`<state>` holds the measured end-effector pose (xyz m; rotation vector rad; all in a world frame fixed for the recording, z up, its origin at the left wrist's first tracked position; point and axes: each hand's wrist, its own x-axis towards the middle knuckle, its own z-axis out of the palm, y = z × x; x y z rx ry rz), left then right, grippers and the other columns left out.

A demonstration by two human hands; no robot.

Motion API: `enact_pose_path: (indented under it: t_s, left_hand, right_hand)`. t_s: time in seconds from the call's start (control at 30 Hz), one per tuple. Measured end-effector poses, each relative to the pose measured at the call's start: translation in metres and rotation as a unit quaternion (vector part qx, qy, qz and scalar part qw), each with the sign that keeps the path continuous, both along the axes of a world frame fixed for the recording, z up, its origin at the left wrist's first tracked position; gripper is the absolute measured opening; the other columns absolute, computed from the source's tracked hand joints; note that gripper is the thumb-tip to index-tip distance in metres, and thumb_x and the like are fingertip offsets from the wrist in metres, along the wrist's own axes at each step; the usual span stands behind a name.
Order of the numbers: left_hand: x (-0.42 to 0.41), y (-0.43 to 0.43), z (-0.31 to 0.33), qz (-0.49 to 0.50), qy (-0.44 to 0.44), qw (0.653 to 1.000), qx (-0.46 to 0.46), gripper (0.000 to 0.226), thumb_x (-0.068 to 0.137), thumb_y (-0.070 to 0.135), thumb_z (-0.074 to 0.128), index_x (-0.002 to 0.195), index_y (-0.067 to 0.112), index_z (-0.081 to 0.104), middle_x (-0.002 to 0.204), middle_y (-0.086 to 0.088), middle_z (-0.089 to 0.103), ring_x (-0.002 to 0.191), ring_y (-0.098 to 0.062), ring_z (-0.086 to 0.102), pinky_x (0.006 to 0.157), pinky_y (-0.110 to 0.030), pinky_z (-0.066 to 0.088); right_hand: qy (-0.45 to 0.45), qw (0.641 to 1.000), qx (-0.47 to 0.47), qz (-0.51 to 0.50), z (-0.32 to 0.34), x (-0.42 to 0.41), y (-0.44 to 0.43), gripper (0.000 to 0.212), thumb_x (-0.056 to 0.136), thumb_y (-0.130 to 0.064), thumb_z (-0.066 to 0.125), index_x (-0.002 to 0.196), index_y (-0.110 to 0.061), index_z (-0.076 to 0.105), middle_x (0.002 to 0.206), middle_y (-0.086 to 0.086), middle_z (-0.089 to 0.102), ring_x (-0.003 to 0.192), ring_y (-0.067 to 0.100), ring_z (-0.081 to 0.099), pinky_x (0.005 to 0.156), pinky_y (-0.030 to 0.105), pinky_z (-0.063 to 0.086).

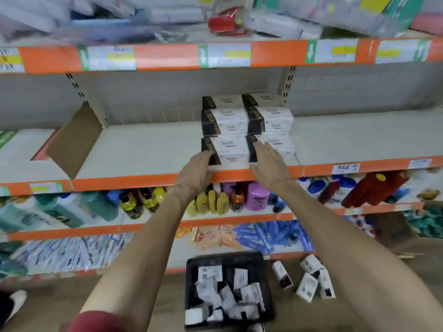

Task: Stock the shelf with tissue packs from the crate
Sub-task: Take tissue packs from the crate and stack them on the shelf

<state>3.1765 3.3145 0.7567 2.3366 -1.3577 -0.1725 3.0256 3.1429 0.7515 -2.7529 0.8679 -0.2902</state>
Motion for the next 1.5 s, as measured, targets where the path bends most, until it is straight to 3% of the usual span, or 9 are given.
enact_pose_path:
  t_s: [0.13, 0.2, 0.43, 0.57, 0.67, 0.9, 1.1, 1.27, 1.5]
  left_hand:
    - [-0.029, 0.031, -0.031, -0.019, 0.028, 0.999, 0.021, 0.053, 0.092, 0.007, 0.044, 0.143, 0.024, 0.039, 0.136, -0.006, 0.052, 0.117, -0.026, 0.053, 0.091, -0.033, 0.040]
    - [-0.040, 0.043, -0.051, -0.038, 0.037, 0.998, 0.042, 0.052, 0.094, 0.006, 0.041, 0.143, 0.023, 0.040, 0.136, -0.006, 0.053, 0.114, -0.027, 0.055, 0.085, -0.035, 0.041]
    - [-0.056, 0.063, -0.153, -0.021, 0.082, 0.986, 0.145, 0.050, 0.096, 0.007, 0.041, 0.145, 0.020, 0.039, 0.146, -0.007, 0.046, 0.121, -0.030, 0.053, 0.091, -0.039, 0.048]
    - [-0.064, 0.069, -0.239, -0.017, 0.112, 0.969, 0.219, 0.050, 0.099, 0.017, 0.039, 0.148, 0.013, 0.030, 0.149, -0.010, 0.039, 0.134, -0.028, 0.040, 0.107, -0.037, 0.039]
    - [-0.071, 0.077, -0.297, 0.004, 0.135, 0.960, 0.246, 0.050, 0.098, 0.020, 0.040, 0.146, 0.010, 0.033, 0.149, -0.013, 0.039, 0.133, -0.031, 0.041, 0.108, -0.040, 0.038]
    - [-0.092, 0.104, -0.428, 0.018, 0.158, 0.938, 0.308, 0.050, 0.098, 0.020, 0.045, 0.145, 0.006, 0.034, 0.143, -0.018, 0.044, 0.130, -0.034, 0.042, 0.105, -0.044, 0.035]
    - [-0.099, 0.134, -0.525, 0.038, 0.177, 0.928, 0.326, 0.048, 0.094, 0.017, 0.051, 0.140, 0.008, 0.041, 0.135, -0.018, 0.051, 0.120, -0.037, 0.050, 0.096, -0.049, 0.044]
    - [-0.100, 0.148, -0.595, 0.042, 0.182, 0.917, 0.352, 0.045, 0.094, 0.017, 0.051, 0.138, 0.006, 0.042, 0.136, -0.016, 0.050, 0.122, -0.034, 0.049, 0.094, -0.047, 0.044]
    - [-0.111, 0.151, -0.674, 0.042, 0.193, 0.911, 0.362, 0.042, 0.095, 0.018, 0.050, 0.135, 0.009, 0.043, 0.131, -0.012, 0.051, 0.115, -0.030, 0.052, 0.080, -0.040, 0.043]
  right_hand:
    - [0.056, 0.998, -0.005, 0.014, -0.043, -0.016, 0.040, 0.064, 0.099, -0.024, 0.047, 0.153, -0.007, 0.017, 0.159, 0.011, 0.020, 0.148, 0.025, 0.013, 0.120, 0.041, 0.013]
    - [0.066, 0.998, -0.008, 0.012, -0.064, -0.028, 0.045, 0.065, 0.098, -0.025, 0.049, 0.152, -0.006, 0.018, 0.158, 0.012, 0.023, 0.147, 0.025, 0.017, 0.119, 0.041, 0.016]
    - [0.099, 0.994, 0.046, -0.020, -0.151, -0.059, 0.056, 0.063, 0.096, -0.023, 0.050, 0.150, -0.003, 0.023, 0.155, 0.017, 0.027, 0.146, 0.029, 0.021, 0.119, 0.041, 0.018]
    - [0.131, 0.988, 0.083, -0.023, -0.222, -0.078, 0.064, 0.063, 0.097, -0.022, 0.050, 0.150, -0.003, 0.023, 0.155, 0.016, 0.027, 0.146, 0.029, 0.020, 0.119, 0.039, 0.016]
    - [0.160, 0.982, 0.101, -0.021, -0.275, -0.087, 0.070, 0.062, 0.099, -0.025, 0.047, 0.150, -0.004, 0.021, 0.156, 0.015, 0.026, 0.147, 0.028, 0.017, 0.120, 0.038, 0.015]
    - [0.196, 0.966, 0.166, -0.029, -0.413, -0.105, 0.084, 0.062, 0.098, -0.027, 0.047, 0.151, -0.006, 0.021, 0.156, 0.015, 0.027, 0.146, 0.028, 0.018, 0.117, 0.045, 0.022]
    - [0.221, 0.953, 0.204, -0.029, -0.526, -0.119, 0.102, 0.060, 0.098, -0.024, 0.049, 0.150, -0.006, 0.024, 0.156, 0.013, 0.028, 0.147, 0.027, 0.018, 0.118, 0.042, 0.019]
    - [0.233, 0.945, 0.227, -0.026, -0.608, -0.121, 0.117, 0.061, 0.095, -0.025, 0.055, 0.147, -0.008, 0.028, 0.154, 0.012, 0.032, 0.145, 0.028, 0.023, 0.117, 0.044, 0.023]
    - [0.248, 0.940, 0.233, -0.002, -0.689, -0.123, 0.130, 0.058, 0.096, -0.027, 0.051, 0.146, -0.009, 0.026, 0.151, 0.012, 0.032, 0.143, 0.028, 0.025, 0.115, 0.042, 0.024]
